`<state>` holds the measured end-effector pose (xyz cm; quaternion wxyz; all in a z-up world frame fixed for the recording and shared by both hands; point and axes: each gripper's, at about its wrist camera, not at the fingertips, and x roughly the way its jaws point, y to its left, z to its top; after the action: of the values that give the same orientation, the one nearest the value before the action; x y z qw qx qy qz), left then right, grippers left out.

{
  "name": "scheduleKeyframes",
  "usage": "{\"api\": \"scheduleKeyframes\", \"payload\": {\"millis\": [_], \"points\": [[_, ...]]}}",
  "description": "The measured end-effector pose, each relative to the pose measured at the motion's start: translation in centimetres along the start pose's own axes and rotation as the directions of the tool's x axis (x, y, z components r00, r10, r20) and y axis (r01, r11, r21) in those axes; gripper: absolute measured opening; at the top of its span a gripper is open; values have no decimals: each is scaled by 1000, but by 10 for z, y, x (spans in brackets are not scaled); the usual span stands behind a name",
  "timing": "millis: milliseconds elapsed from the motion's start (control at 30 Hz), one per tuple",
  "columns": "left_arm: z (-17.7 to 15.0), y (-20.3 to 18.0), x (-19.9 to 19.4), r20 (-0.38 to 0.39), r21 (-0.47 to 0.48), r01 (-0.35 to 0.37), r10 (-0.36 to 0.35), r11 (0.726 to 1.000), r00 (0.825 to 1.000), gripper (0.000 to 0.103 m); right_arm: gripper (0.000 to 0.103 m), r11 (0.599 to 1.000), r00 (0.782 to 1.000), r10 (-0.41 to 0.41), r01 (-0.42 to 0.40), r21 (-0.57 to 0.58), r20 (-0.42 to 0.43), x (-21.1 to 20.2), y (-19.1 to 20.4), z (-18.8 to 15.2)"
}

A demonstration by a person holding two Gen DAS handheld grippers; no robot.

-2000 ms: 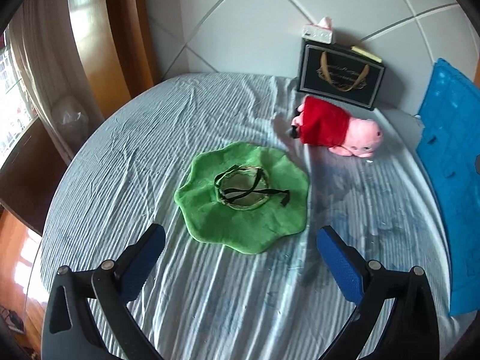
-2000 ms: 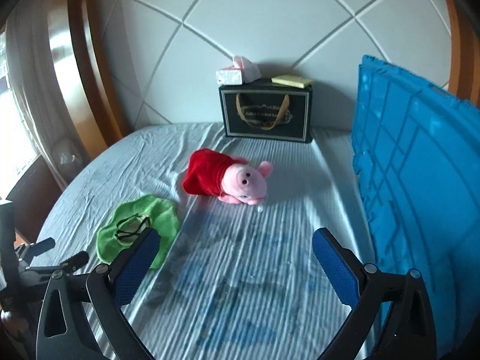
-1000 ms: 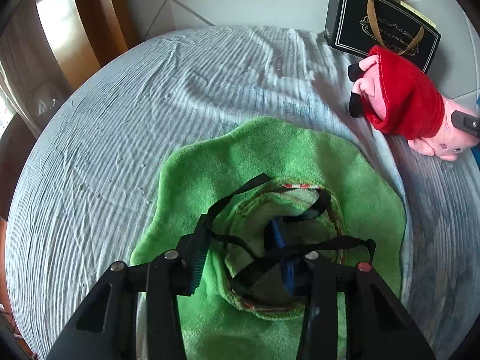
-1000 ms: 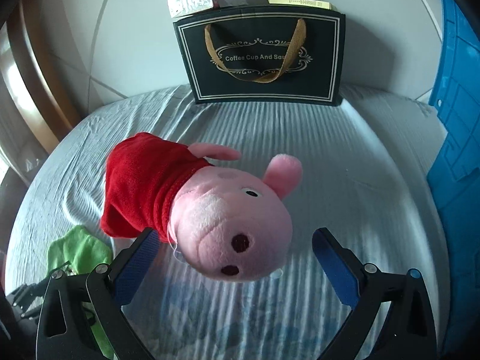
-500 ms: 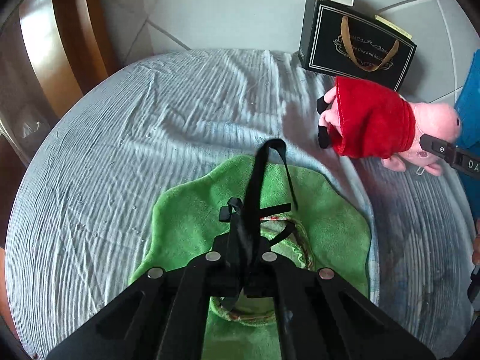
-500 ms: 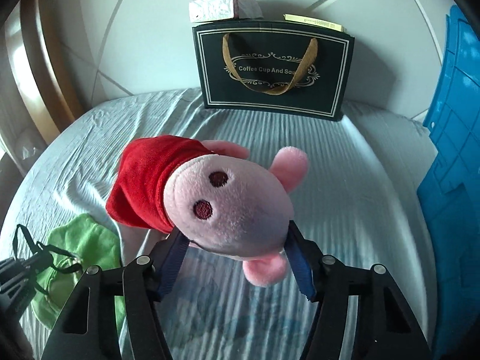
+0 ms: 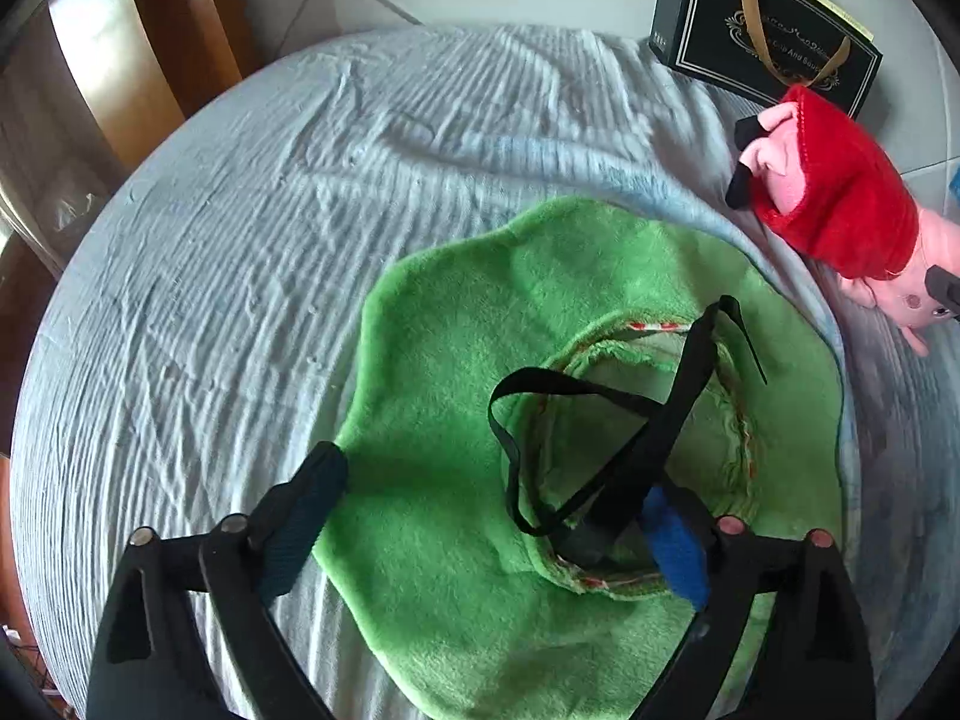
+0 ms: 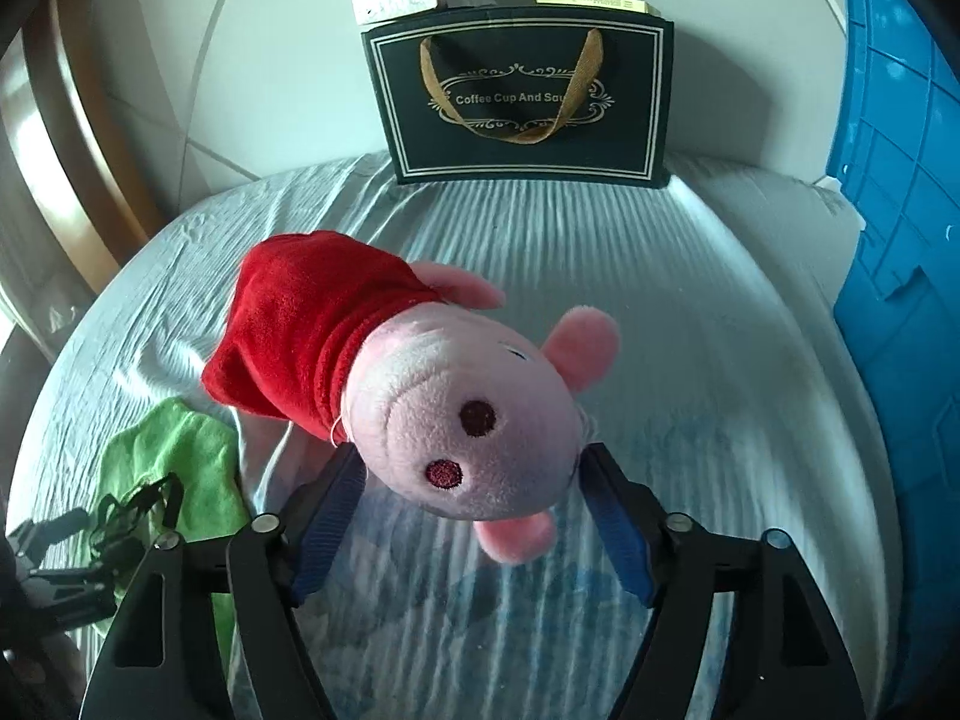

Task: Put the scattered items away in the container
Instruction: 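Grasp the green hat with the left gripper while the right grasps the red-dress Peppa plush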

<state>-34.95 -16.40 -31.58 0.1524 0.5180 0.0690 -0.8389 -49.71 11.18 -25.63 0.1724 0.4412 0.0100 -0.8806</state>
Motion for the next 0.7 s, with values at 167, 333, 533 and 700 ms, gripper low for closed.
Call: {"api": "scheduleKeyframes", "payload": {"millis": [167,333,533,700], "points": [[0,-3,-9,-14,-14,51,-51,999,999,52,103,999,999,32,-32,5,16,14,-3,11],[0,-22,-9,45,17,44,-45,999,998,42,89,996,995,94,-94,2,-31,42,8,10],[4,-17,-6,-6,3,3,-3,1000,1000,64,81,996,998,41,-44,-74,-41,26,22,-4],[-5,-2,-6,16,-8,42,-42,999,999,60,79,999,1000,-12,10,-41,-29,0,17,-26]]}}
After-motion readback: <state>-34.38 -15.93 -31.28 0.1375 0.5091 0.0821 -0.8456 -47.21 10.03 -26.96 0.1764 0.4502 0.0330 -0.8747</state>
